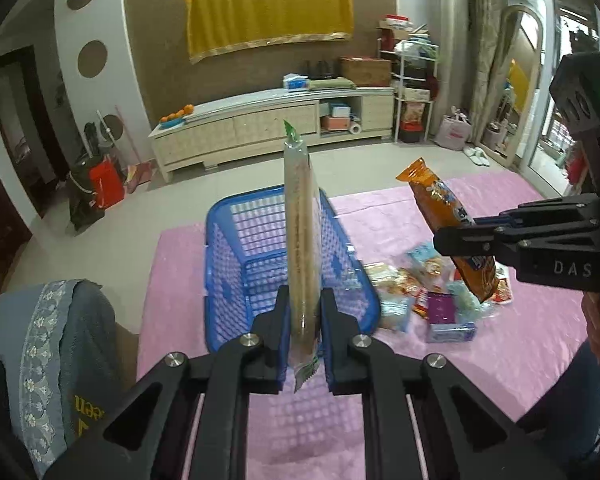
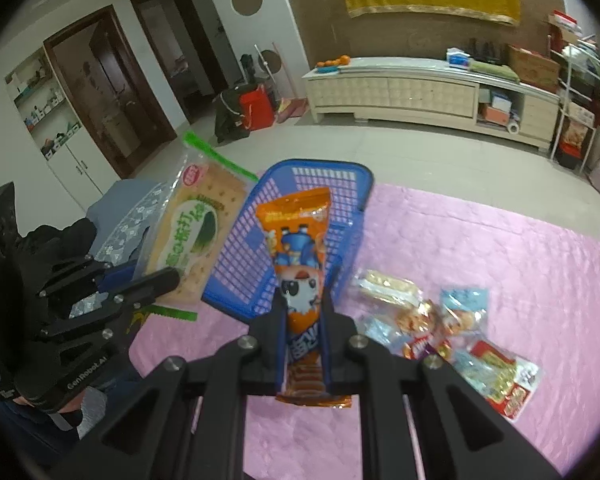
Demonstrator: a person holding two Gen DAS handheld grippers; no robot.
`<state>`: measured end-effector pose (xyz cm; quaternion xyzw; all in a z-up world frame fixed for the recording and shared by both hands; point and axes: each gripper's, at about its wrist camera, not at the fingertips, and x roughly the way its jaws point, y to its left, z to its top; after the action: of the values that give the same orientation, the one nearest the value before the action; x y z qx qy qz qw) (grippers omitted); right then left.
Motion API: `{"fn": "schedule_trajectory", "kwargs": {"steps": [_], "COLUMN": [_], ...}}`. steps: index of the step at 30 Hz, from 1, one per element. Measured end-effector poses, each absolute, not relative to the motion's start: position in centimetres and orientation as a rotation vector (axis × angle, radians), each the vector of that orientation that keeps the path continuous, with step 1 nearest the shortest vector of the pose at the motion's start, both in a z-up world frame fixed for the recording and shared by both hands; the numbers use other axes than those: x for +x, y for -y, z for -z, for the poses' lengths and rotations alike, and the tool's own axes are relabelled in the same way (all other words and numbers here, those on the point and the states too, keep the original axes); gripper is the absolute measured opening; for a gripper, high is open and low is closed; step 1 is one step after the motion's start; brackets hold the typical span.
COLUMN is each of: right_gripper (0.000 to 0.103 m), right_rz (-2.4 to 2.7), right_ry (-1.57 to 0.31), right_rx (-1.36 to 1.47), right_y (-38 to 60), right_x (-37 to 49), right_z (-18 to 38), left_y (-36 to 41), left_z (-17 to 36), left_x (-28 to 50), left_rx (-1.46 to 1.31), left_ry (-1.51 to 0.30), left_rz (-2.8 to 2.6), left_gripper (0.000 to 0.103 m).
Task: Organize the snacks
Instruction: 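Carry both snacks over the blue basket and open both tools to drop them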
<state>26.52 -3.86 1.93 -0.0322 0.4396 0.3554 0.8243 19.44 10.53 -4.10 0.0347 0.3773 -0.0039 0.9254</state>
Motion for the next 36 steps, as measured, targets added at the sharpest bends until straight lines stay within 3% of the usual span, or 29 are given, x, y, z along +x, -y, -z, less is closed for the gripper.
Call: {"fn": "schedule_trajectory", "kwargs": {"steps": [17,34,35,36], "right_gripper": [0.018,0.018,0.018,0.021], "right_rz": [-0.782,-0.725,-0.719,-0.714], "right_ry": [-1.057,-1.098,-1.091,-1.091], "right_rx": [-0.135,-0.213,-0.237,-0.254], "right_y": [-3.0,-4.5,-4.7,-4.9], "right_x": [29.8,30.4,30.2,30.1], "right_z": [3.7,6.1,6.0,6.0], "left_y": [-15.8,-16.1,-16.1,-16.1], "left_z": [10.3,12.6,12.5,12.3], "left_x": [23.8,24.7,24.5,24.2], "left_rx": [-0.01,-0.024,-0.016,-0.011], "left_ry": [-0.884,-0.96,-0.961,-0.958], "left_rz": [0.009,0.008,0.008,0.01], "left_gripper": [0.012,0.013,0.013,0.021]}}
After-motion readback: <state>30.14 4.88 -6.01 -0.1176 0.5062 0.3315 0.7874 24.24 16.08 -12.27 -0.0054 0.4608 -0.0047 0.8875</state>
